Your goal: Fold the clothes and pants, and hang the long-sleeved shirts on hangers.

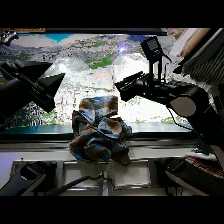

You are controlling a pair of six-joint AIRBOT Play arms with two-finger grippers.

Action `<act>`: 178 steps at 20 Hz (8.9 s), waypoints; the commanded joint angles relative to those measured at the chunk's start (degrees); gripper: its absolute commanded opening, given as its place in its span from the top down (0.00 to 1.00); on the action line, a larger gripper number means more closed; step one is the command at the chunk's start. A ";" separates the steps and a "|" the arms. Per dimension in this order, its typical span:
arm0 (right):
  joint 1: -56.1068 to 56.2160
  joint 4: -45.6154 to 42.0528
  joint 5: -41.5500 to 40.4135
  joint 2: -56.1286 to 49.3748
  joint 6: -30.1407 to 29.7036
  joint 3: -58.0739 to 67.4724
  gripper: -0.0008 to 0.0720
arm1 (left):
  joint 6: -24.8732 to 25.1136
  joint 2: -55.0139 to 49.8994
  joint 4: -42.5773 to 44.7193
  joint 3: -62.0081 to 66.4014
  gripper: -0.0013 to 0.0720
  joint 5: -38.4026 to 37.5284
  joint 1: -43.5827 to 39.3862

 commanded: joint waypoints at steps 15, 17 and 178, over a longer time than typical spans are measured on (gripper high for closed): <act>0.04 0.02 0.02 0.04 0.02 -0.02 0.38 | 0.00 0.04 0.00 0.02 0.47 0.87 -0.04; 0.04 0.00 0.02 0.04 0.02 -0.02 0.38 | 0.02 0.07 0.00 0.02 0.47 1.77 -0.04; -13.44 4.50 1.25 -25.79 5.86 5.97 0.95 | -4.63 -80.41 -47.58 51.58 0.96 -11.80 22.12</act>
